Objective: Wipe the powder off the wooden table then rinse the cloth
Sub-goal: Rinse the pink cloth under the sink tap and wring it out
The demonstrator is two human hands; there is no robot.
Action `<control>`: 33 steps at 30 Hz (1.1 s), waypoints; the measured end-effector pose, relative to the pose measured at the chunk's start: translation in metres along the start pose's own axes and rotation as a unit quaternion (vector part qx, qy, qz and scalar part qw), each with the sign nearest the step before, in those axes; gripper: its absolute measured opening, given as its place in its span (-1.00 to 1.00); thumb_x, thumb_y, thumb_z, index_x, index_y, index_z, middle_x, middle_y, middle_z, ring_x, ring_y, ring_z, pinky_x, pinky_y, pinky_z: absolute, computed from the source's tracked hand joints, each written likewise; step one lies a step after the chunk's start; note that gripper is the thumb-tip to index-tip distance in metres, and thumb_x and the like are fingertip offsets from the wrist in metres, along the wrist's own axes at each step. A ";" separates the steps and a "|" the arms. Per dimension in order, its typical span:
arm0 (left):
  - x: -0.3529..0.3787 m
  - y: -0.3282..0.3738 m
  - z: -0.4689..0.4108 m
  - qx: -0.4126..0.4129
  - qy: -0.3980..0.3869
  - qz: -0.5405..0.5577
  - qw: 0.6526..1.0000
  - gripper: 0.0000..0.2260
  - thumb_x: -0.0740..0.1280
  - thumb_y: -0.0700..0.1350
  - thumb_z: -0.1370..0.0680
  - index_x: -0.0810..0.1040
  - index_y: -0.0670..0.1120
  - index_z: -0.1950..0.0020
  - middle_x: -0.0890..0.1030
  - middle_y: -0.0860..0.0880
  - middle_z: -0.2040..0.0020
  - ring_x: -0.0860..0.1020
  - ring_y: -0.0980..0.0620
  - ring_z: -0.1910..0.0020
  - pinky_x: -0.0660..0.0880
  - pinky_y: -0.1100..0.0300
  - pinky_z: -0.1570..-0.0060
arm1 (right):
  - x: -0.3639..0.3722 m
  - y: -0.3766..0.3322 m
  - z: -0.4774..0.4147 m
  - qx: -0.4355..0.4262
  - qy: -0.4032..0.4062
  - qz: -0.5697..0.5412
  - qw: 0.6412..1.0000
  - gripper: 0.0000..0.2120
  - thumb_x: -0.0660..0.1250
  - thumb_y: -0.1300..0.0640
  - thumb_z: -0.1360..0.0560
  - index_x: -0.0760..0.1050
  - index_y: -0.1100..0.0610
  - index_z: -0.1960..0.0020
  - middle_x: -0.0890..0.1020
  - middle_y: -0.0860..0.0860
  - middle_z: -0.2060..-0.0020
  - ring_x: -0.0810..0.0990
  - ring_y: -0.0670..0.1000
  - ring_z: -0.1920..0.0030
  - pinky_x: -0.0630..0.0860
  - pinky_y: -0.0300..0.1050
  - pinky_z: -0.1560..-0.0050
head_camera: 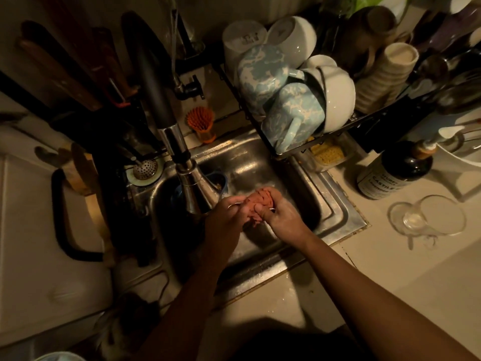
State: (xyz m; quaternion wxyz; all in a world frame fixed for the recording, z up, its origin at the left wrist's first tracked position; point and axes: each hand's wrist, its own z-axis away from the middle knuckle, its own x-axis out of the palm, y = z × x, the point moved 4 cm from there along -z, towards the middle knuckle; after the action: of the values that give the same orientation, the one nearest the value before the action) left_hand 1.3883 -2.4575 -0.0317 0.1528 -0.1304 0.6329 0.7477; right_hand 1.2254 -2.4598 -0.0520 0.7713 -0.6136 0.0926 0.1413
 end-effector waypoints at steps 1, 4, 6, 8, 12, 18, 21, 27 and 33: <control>-0.003 0.005 -0.001 0.059 -0.013 -0.095 0.994 -0.64 0.27 0.18 -0.49 0.60 0.05 -0.18 0.65 0.04 -0.10 0.57 0.18 -0.04 0.47 0.37 -0.12 | -0.002 0.000 -0.001 -0.001 -0.008 0.013 1.000 -0.60 0.39 0.14 -0.59 0.42 0.14 -0.39 0.61 0.00 -0.06 0.58 -0.03 -0.06 0.43 -0.27 -0.10; 0.006 0.013 -0.003 0.091 -0.090 -0.117 0.985 -0.62 0.27 0.11 -0.48 0.58 0.05 -0.24 0.63 0.17 -0.07 0.57 0.25 -0.04 0.48 0.38 -0.09 | 0.004 -0.002 0.001 -0.006 -0.046 0.020 0.999 -0.78 0.28 0.05 -0.63 0.51 0.03 -0.26 0.66 -0.05 0.01 0.62 -0.06 0.02 0.54 -0.10 -0.08; 0.011 0.011 -0.005 0.072 -0.084 -0.081 0.991 -0.71 0.30 -0.03 -0.48 0.63 0.01 -0.17 0.69 0.08 -0.03 0.63 0.13 -0.03 0.57 0.11 -0.11 | 0.009 -0.004 0.001 -0.003 -0.039 0.007 0.999 -0.81 0.25 0.06 -0.62 0.53 0.00 -0.20 0.68 -0.01 -0.02 0.65 -0.02 -0.03 0.57 -0.03 -0.13; 0.014 0.014 -0.003 0.035 -0.053 -0.060 0.996 -0.80 0.32 -0.08 -0.46 0.67 -0.02 -0.01 0.71 0.01 0.09 0.66 0.00 0.06 0.59 0.03 -0.03 | 0.010 -0.004 0.000 0.001 -0.033 -0.006 0.999 -0.84 0.25 0.22 -0.63 0.54 0.06 -0.16 0.69 0.02 -0.01 0.66 0.00 -0.03 0.58 -0.05 -0.12; 0.021 0.017 0.002 -0.015 -0.012 -0.047 0.999 -0.70 0.30 0.09 -0.43 0.68 -0.07 0.05 0.70 -0.07 0.13 0.66 -0.15 0.09 0.59 -0.07 -0.04 | 0.009 -0.006 0.001 -0.027 0.013 0.030 0.999 -0.82 0.23 0.38 -0.58 0.56 0.20 -0.05 0.65 0.04 0.11 0.62 0.01 0.13 0.51 -0.25 0.09; 0.013 0.017 -0.003 -0.009 -0.012 -0.016 1.000 -0.62 0.25 -0.28 -0.50 0.68 0.20 0.15 0.70 0.03 0.27 0.67 -0.03 0.23 0.64 0.12 0.14 | 0.013 -0.005 -0.003 0.030 -0.110 -0.144 0.983 -0.77 0.28 0.30 -0.62 0.46 0.29 -0.27 0.63 0.16 0.04 0.61 0.04 0.11 0.52 -0.19 0.09; 0.002 0.026 -0.003 0.054 -0.040 -0.011 0.998 -0.66 0.19 -0.30 -0.53 0.67 0.04 -0.04 0.68 0.23 0.11 0.64 0.23 0.08 0.55 0.30 0.04 | 0.008 -0.006 0.002 0.124 -0.201 -0.414 0.879 -0.45 0.37 0.08 -0.54 0.36 0.26 -0.46 0.54 0.24 -0.33 0.52 0.28 -0.31 0.38 0.10 -0.31; -0.003 0.037 -0.006 0.122 -0.175 -0.098 0.972 -0.75 0.23 -0.32 -0.57 0.67 -0.19 -0.11 0.63 -0.02 -0.02 0.59 0.33 0.03 0.49 0.46 0.00 | 0.006 -0.013 0.002 0.195 -0.322 -0.364 0.852 -0.46 0.44 -0.23 -0.38 0.59 -0.06 -0.30 0.63 0.15 -0.19 0.66 0.11 -0.10 0.55 0.01 -0.16; -0.011 0.026 -0.005 0.139 -0.047 -0.097 0.984 -0.70 0.26 -0.37 -0.58 0.69 -0.07 -0.10 0.68 0.02 -0.06 0.57 0.29 -0.05 0.51 0.24 -0.15 | 0.003 -0.018 -0.004 0.130 -0.285 -0.290 0.904 -0.71 0.36 0.08 -0.61 0.48 0.18 -0.27 0.66 0.03 0.17 0.61 -0.12 0.28 0.55 -0.32 0.30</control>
State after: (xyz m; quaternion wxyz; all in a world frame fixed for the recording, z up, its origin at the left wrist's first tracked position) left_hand 1.3883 -2.4676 -0.0043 0.2708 -0.1330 0.7072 0.6394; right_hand 1.2347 -2.4673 -0.0371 0.8446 -0.4408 -0.2963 0.0668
